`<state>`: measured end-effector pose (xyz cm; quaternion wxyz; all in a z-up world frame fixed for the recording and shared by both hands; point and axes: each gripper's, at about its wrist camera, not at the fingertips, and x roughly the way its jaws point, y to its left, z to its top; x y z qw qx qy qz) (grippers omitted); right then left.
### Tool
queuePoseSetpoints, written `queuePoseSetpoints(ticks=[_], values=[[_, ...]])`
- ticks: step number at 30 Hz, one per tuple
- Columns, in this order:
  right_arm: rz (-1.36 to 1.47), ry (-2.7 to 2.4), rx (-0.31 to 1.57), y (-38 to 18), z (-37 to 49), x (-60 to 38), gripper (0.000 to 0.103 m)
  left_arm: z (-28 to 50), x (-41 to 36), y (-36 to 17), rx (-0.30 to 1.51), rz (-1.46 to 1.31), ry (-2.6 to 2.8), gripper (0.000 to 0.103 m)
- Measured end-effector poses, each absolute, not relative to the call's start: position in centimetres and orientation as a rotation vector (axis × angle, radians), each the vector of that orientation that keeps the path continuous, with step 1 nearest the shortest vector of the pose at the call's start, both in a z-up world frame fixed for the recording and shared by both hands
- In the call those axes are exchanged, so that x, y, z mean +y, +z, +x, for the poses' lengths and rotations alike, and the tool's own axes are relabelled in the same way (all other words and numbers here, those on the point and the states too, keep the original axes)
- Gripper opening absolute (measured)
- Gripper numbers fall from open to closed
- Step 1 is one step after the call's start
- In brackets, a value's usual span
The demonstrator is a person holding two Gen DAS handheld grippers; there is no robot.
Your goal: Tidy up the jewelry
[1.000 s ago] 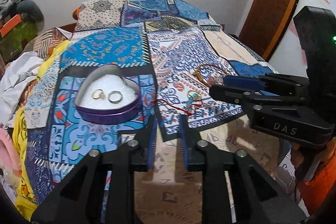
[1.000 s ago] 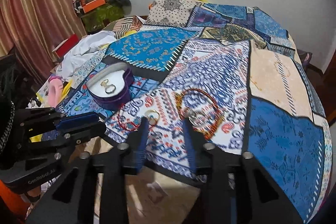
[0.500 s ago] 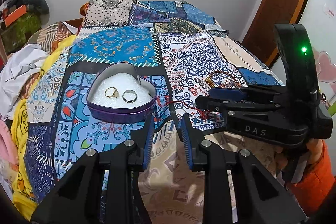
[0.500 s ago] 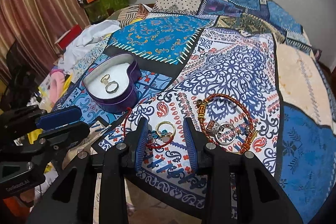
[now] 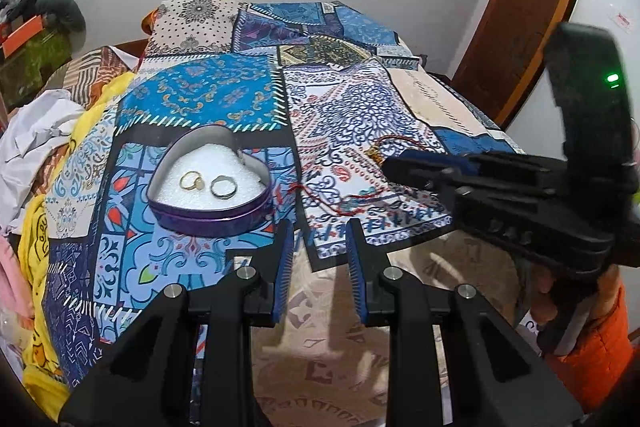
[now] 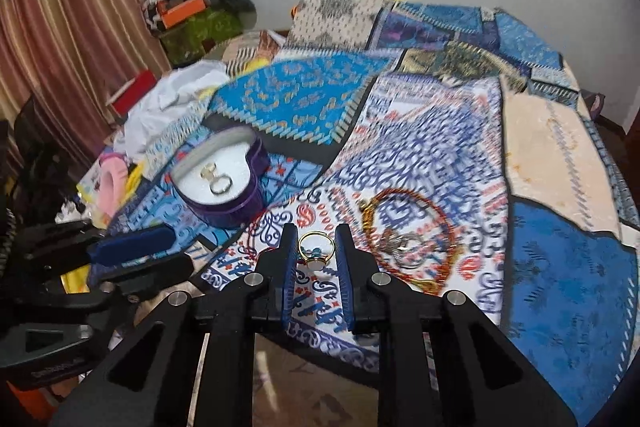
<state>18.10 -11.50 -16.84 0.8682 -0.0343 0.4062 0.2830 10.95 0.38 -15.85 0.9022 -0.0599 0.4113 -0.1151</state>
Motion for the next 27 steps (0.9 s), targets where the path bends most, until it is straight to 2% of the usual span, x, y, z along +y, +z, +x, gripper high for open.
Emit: queuePoseSetpoints(ticks=[6,10,18,20,24,27], values=[[-0.05,0.551,0.797,-15.3,17.6,-13.7,0.017,12.4,-0.7,-16.5,0.882,-0.133,-0.247,0.026],[-0.041,0.528,0.785,-15.2,17.4,-15.0,0.017,13.9,-1.0,-17.4,0.919,-0.182,-0.244,0.035],[-0.002,0.516,0.797,-15.8,17.5,-16.7,0.017,15.7,-3.2,-18.6,0.928,-0.115,-0.215,0.035],[0.006,0.516,0.8,-15.9,17.6,-17.0,0.017,15.6,-3.7,-18.7,0.907,-0.074,-0.195,0.031],[0.013,0.517,0.806,-16.2,17.5,-17.1,0.017,15.5,-4.1,-18.9,0.894,-0.047,-0.196,0.009],[0.016,0.52,0.807,-16.1,17.3,-17.1,0.017,15.3,-4.1,-18.7,0.896,-0.041,-0.196,0.008]])
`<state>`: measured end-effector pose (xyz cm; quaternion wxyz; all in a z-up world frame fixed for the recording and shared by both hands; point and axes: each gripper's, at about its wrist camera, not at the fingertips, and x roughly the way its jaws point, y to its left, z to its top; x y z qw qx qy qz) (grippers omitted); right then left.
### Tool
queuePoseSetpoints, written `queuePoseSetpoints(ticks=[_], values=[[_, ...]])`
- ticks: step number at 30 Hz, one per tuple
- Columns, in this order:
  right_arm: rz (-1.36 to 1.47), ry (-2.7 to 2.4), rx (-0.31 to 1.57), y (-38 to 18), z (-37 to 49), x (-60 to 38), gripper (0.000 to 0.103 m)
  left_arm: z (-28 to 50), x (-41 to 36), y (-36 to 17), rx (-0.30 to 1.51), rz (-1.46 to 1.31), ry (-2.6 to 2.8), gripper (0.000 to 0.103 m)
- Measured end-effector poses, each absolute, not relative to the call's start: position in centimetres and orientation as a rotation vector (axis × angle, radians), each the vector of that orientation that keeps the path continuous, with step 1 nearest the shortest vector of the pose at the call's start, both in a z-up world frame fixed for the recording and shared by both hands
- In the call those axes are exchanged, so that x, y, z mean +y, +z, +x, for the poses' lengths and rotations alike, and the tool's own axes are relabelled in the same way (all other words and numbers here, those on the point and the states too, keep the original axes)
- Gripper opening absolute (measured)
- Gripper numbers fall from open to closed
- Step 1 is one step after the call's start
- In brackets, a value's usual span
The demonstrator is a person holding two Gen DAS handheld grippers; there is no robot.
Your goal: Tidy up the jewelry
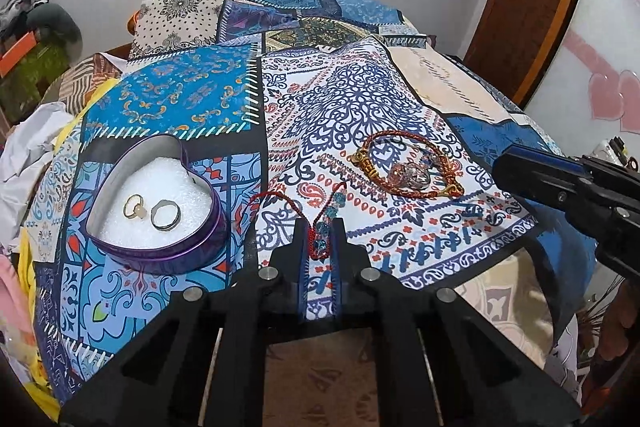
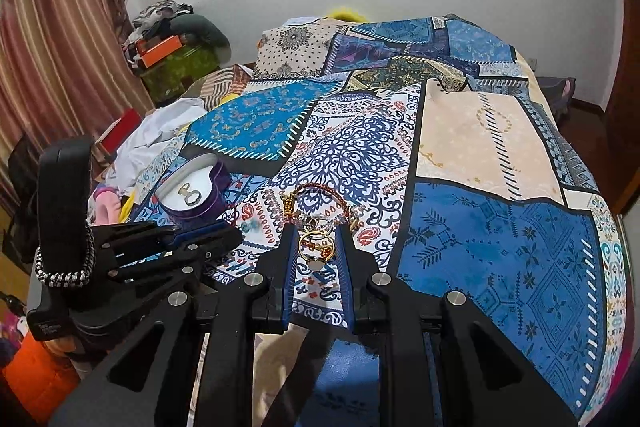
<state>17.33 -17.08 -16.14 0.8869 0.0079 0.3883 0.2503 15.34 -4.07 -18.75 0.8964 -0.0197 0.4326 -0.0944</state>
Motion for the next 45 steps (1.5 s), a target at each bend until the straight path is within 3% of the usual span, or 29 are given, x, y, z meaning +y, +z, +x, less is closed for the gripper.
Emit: queuePoseSetpoints(ticks=[29,45], values=[[-0.032,0.592,0.727,-13.0,16.6,-11.6,0.017,10.5,3.3,-9.3,0.628,-0.134,-0.135,0.005],[-0.09,0.678,0.693,-12.0,18.0,-5.4,0.017,11.0,8.8,-8.3,0.561,-0.161,-0.067,0.005]])
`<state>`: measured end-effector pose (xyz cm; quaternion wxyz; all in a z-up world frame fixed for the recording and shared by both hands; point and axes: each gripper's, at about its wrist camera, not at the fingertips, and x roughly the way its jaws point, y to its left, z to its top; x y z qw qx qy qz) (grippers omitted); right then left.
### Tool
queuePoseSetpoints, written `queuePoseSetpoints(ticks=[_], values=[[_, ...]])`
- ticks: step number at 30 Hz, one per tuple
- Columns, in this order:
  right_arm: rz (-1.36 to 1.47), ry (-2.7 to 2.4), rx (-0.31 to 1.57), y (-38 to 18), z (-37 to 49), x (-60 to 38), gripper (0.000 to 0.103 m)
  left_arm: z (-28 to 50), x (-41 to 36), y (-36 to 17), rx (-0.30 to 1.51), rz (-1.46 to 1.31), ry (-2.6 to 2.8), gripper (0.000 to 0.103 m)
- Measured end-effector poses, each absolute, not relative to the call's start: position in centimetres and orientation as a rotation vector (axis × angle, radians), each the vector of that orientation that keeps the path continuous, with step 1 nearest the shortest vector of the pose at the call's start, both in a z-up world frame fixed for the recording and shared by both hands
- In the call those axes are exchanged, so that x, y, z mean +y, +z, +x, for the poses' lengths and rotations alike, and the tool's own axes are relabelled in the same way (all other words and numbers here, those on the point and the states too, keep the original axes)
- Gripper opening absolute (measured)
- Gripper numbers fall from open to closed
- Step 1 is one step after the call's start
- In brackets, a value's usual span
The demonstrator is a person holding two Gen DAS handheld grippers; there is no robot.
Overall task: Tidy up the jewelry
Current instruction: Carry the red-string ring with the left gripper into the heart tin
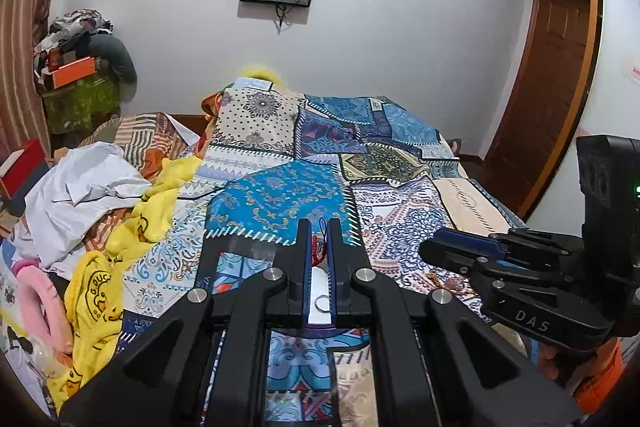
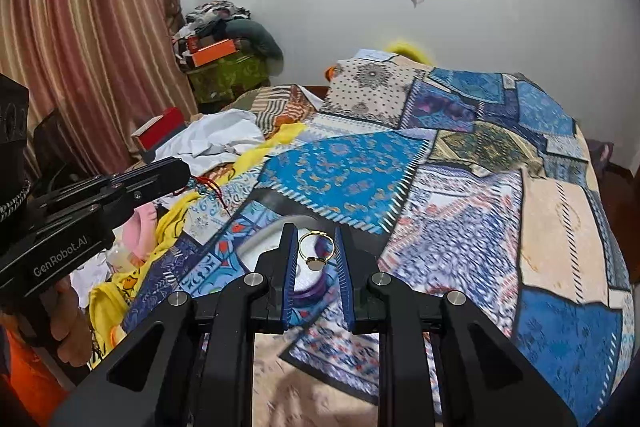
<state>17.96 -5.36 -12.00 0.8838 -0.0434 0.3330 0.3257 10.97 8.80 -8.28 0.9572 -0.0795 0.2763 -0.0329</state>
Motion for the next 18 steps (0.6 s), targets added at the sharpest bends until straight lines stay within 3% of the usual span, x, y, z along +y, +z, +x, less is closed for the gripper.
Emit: queuePoseSetpoints(ticks=[18], values=[[-0.178,0.74,0.865,-17.8,20.6,0.1,0.017,14.7,11.3,-14.2,0.699,-0.235,-0.113,0.005]])
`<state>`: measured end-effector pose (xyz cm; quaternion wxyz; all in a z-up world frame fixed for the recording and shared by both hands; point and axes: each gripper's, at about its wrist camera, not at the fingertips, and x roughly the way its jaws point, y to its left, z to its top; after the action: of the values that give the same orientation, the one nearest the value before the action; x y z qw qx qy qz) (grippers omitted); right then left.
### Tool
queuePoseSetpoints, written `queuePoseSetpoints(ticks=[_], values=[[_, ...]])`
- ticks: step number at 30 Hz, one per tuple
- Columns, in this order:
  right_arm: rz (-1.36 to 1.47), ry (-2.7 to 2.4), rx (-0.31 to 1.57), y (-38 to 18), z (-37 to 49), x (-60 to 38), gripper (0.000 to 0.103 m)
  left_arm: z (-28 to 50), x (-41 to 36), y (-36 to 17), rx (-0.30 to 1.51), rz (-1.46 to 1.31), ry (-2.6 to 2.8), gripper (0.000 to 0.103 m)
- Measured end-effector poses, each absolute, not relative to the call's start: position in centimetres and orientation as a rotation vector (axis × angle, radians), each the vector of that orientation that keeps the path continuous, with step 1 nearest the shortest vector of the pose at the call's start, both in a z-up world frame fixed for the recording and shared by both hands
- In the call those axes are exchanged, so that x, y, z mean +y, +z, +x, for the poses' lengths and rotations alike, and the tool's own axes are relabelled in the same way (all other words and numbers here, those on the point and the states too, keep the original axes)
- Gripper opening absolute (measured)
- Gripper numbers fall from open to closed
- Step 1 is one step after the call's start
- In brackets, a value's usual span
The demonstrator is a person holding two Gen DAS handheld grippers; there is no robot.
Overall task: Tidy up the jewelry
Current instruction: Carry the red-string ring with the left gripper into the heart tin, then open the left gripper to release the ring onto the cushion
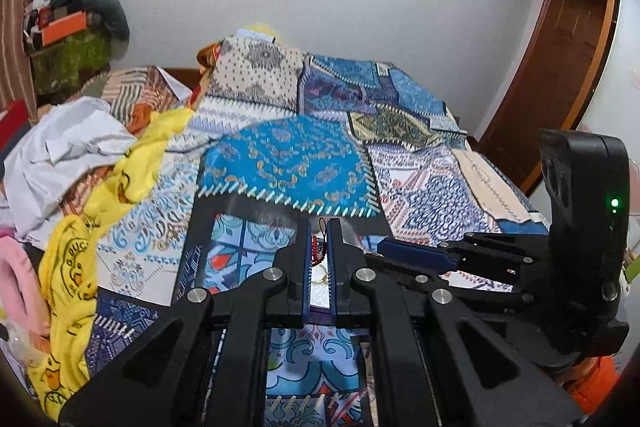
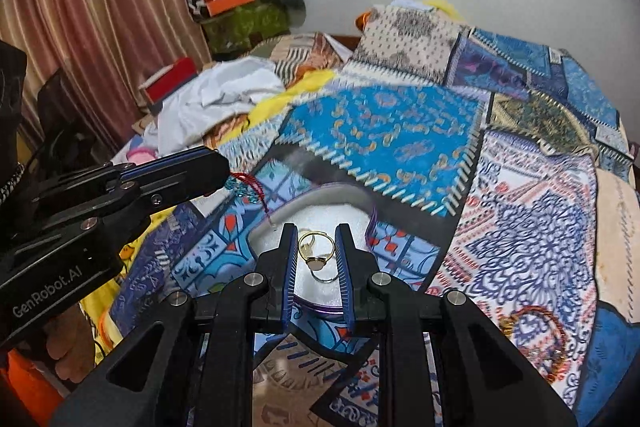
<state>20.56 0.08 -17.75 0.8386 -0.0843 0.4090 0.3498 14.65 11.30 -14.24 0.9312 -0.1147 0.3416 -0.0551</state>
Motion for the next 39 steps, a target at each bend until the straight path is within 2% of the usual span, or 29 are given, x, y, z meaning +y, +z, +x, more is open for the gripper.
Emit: queuePoseSetpoints(ticks=[15,26,30,36,39], values=[[-0.257,0.722,0.942,-20.4,20.9,1.4,0.017,16.2,11.8,-17.5,0.796,-0.281,-0.167,0.005],[-0.268,0.707,0.935,-19.7,20.6,1.3,0.018,15.6,11.4,-16.7,0.799,-0.246,-0.134,0.005],[-0.245,0.691,0.916,-18.8,20.3,0.4,0.03,15.1,11.2,-15.7,0.79,-0.237,-0.12,0.01],[-0.209,0.662,0.862,-16.6,19.5,-1.6,0.031,14.0,10.3,-14.0,0.754,-0.194,-0.093,0.026],[-0.173,0.634,0.83,-15.3,19.2,-3.3,0.032,13.4,9.7,-13.0,0.734,-0.177,-0.094,0.03]])
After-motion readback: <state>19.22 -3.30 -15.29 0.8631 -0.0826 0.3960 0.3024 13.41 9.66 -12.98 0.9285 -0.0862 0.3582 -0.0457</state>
